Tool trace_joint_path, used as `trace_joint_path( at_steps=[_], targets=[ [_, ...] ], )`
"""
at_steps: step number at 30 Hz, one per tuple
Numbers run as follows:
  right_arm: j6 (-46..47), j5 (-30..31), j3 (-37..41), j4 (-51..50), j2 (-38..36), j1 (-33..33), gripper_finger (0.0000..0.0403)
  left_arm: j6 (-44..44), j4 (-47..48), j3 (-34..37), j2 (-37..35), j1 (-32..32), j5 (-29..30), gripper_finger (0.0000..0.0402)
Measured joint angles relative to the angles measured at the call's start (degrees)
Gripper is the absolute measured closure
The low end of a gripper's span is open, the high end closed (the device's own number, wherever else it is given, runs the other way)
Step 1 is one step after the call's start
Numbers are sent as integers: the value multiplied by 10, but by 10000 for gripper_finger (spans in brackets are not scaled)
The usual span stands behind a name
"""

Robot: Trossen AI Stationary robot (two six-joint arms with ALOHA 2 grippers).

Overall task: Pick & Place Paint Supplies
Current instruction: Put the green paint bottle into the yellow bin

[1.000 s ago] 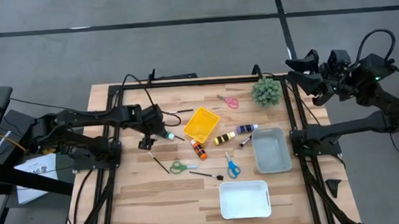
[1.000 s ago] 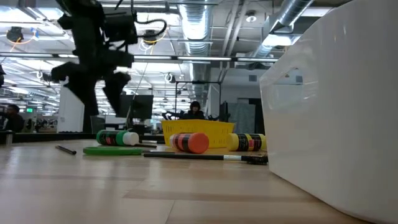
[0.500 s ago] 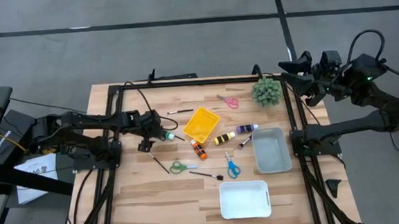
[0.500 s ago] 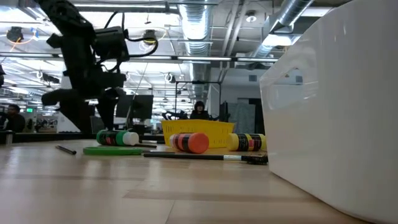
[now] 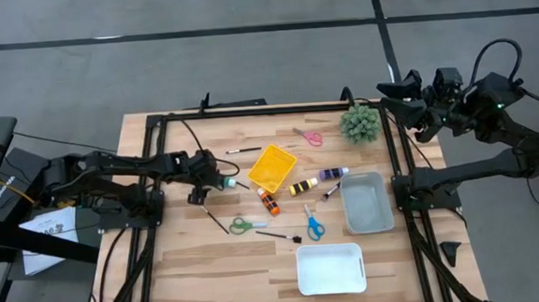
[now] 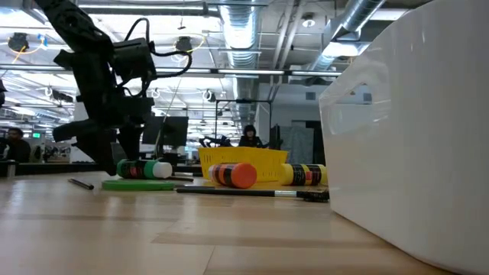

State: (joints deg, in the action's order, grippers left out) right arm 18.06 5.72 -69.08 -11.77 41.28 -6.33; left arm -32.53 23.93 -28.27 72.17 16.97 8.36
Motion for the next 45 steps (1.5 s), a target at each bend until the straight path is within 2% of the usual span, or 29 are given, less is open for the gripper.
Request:
trace_joint_path(
  at_steps=[6, 14, 18, 29, 35, 41, 45],
  targets=[
    [0, -1, 0, 1, 0, 0, 180, 14, 3, -2, 23, -2, -13, 159],
    [0, -1, 0, 2, 0, 0, 180, 53, 9, -1, 20, -3, -15, 245],
    [0, -1, 0, 2, 0, 0, 180, 78, 9, -1, 20, -4, -15, 272],
    [0, -1, 0, 2, 0, 0, 180, 91, 10, -14, 21, -32, -9, 274],
    [0, -2, 0, 2, 0, 0, 180, 91, 16, -63, 21, -59, -3, 274],
    [0, -16, 0, -4, 2, 0, 180, 89, 77, -136, 21, -98, 21, 278],
    [0, -44, 0, -23, 29, 0, 180, 89, 105, -180, 21, -119, 38, 277]
  ],
)
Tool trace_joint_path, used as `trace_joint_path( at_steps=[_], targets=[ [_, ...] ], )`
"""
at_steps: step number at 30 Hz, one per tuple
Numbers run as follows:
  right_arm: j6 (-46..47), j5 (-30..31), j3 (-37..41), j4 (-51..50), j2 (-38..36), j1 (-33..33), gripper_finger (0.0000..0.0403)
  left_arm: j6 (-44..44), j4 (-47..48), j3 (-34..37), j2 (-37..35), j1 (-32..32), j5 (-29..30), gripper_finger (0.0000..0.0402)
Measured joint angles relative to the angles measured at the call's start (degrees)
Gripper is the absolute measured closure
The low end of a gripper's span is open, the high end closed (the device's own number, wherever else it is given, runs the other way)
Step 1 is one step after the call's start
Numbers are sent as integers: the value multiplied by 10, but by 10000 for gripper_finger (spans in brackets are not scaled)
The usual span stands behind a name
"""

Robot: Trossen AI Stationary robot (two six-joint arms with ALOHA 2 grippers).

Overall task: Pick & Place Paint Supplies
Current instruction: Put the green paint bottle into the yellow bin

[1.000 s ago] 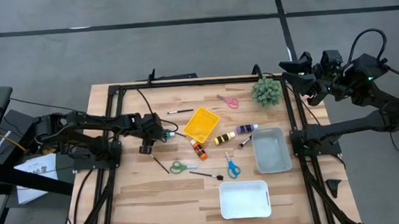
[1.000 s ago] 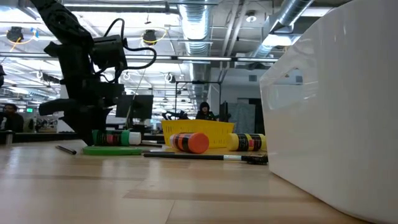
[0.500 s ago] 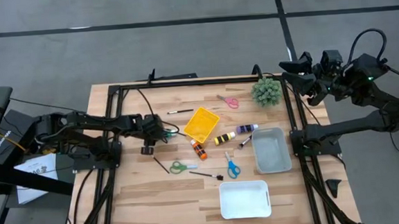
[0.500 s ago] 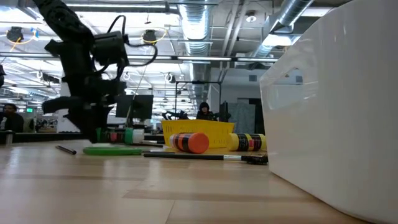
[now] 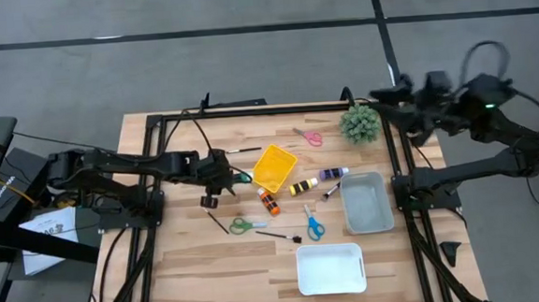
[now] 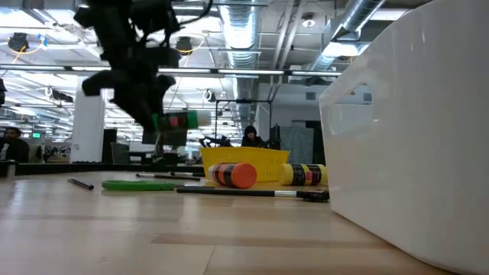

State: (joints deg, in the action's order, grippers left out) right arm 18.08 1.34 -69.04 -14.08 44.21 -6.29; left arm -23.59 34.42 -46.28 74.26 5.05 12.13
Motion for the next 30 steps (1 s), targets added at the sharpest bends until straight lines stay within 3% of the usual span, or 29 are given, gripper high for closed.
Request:
trace_joint_path(
  at_steps=[9, 18, 23, 30],
  targets=[
    [-14, -58, 0, -28, 77, 23, 180, -1, 19, -107, 0, -53, 38, 277],
    [-20, -60, 0, -12, 160, 40, 180, -1, -99, -225, -1, -74, 92, 277],
    [-56, -60, -22, 41, 197, 53, 180, -1, -130, -258, -1, -83, 97, 278],
    [-156, -43, -94, 10, 255, 63, 175, -1, -132, -264, -1, -106, 119, 278]
  ],
)
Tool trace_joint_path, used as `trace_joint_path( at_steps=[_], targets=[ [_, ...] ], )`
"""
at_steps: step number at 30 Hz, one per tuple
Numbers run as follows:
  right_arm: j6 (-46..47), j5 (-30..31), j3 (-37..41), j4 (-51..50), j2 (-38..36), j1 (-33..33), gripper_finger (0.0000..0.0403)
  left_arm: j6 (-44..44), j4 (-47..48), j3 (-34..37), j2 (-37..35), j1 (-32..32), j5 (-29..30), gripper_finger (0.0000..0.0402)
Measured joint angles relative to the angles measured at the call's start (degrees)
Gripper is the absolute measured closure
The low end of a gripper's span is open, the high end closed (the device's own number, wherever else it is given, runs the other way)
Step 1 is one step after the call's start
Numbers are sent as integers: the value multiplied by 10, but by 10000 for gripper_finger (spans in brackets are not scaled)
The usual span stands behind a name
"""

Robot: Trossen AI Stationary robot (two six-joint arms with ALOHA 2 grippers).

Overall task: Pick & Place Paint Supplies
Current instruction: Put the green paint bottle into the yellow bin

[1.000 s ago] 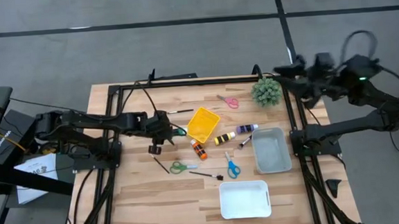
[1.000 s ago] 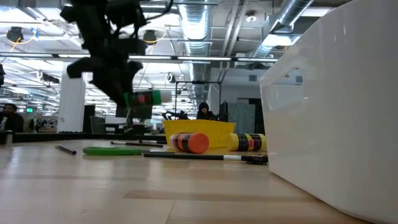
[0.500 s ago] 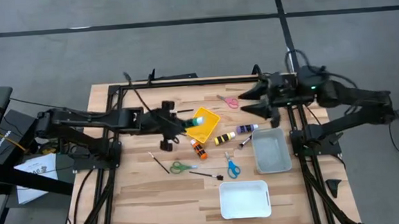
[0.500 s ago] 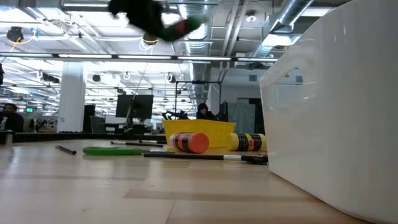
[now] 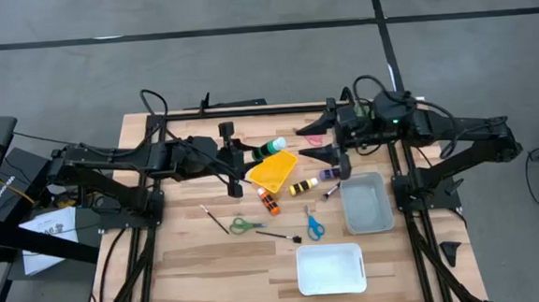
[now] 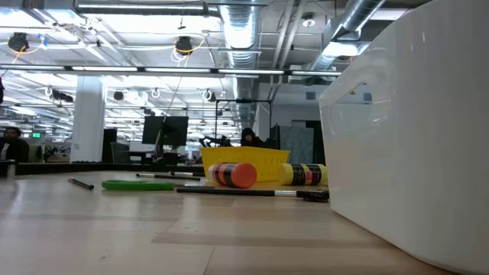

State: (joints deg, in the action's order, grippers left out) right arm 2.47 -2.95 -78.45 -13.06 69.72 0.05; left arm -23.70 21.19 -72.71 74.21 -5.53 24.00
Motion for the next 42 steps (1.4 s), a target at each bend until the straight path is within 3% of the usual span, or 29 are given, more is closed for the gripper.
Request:
trace_joint_path(
  at_steps=[11, 18, 42],
  targets=[
    [-109, 12, -141, -183, 98, 3, 153, 0, -1, 0, 5, -13, 13, 277],
    [-146, 29, -191, -213, 130, 2, 153, 2, -2, 0, 5, -13, 14, 276],
    [-140, 47, -199, -229, 151, 1, 155, 31, -7, 0, 5, -16, 17, 274]
  ],
)
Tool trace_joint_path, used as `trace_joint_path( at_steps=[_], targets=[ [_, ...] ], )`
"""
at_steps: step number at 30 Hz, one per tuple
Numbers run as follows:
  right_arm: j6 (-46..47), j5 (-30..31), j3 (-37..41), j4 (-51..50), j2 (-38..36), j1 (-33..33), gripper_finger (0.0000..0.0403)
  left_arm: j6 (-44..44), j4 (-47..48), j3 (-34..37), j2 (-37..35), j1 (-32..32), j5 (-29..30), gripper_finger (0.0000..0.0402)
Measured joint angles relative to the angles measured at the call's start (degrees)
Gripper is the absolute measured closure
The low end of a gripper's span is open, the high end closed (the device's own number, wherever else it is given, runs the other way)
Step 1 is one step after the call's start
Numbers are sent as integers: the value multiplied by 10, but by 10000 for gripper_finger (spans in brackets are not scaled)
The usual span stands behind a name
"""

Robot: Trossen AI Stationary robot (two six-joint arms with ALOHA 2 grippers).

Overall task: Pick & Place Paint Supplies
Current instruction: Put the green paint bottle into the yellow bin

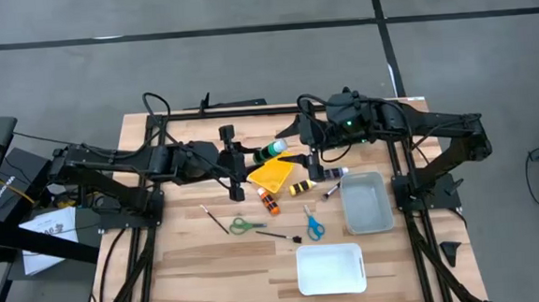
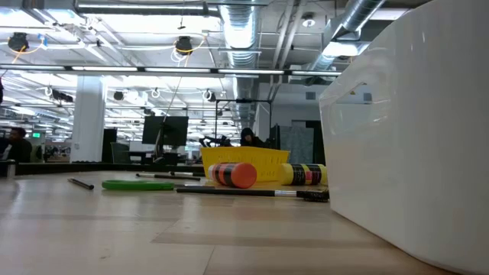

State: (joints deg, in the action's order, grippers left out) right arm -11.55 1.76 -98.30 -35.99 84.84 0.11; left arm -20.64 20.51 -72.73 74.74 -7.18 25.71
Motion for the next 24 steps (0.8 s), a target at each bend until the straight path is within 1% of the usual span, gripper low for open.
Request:
trace_joint_path(
  at_steps=[3, 5, 13, 17, 21, 23, 24],
  targets=[
    [4, 0, 0, 0, 0, -3, 166, 0, 0, 0, 0, 0, 0, 274],
    [11, 0, 0, 0, 0, -4, 184, 0, 0, 0, 0, 0, 0, 274],
    [30, -4, 0, -2, 0, -6, 296, -1, 1, 0, 0, 0, 0, 273],
    [34, -3, 0, -2, 0, -1, 294, 1, 1, 0, 0, 0, 0, 265],
    [58, -2, 0, -2, 0, -5, 294, 5, 4, 0, 0, 0, -1, 248],
    [79, 0, 0, -5, -1, -10, 294, 26, 25, 0, 0, 0, 0, 237],
    [87, 1, 1, -10, -3, -13, 294, 43, 54, 0, -1, 0, 0, 232]
  ],
)
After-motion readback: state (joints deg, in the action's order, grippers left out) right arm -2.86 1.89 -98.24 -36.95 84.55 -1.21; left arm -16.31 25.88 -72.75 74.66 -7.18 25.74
